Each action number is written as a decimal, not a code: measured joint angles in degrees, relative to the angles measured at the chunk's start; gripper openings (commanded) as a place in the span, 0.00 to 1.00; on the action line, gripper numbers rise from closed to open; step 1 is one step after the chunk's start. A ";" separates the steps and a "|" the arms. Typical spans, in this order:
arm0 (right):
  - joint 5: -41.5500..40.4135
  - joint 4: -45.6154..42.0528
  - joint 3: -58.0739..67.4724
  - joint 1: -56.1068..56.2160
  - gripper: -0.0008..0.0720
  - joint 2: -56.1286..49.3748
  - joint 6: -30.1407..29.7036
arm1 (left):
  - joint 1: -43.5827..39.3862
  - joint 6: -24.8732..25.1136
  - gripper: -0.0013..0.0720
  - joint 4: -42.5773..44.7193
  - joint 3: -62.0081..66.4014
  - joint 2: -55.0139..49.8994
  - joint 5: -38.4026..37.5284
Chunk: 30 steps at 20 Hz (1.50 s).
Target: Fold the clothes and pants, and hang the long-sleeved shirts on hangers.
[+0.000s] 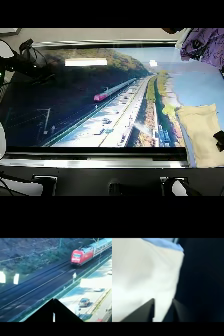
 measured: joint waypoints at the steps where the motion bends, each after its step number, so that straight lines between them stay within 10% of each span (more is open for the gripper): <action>1: 1.90 1.81 1.38 0.00 0.20 0.00 -2.03 | 0.02 0.00 0.04 0.00 0.00 0.09 0.00; 11: 24.90 28.33 8.13 23.87 0.05 -0.98 -25.83 | 0.02 9.35 0.04 5.73 -6.95 6.84 4.13; 18: 30.91 30.34 8.37 47.28 0.05 -3.78 -27.45 | 0.00 14.19 0.04 7.58 -29.11 22.75 13.94; 30: 34.23 28.96 8.37 52.00 0.05 -4.20 -27.43 | 0.00 14.86 0.04 9.14 -33.51 27.78 14.32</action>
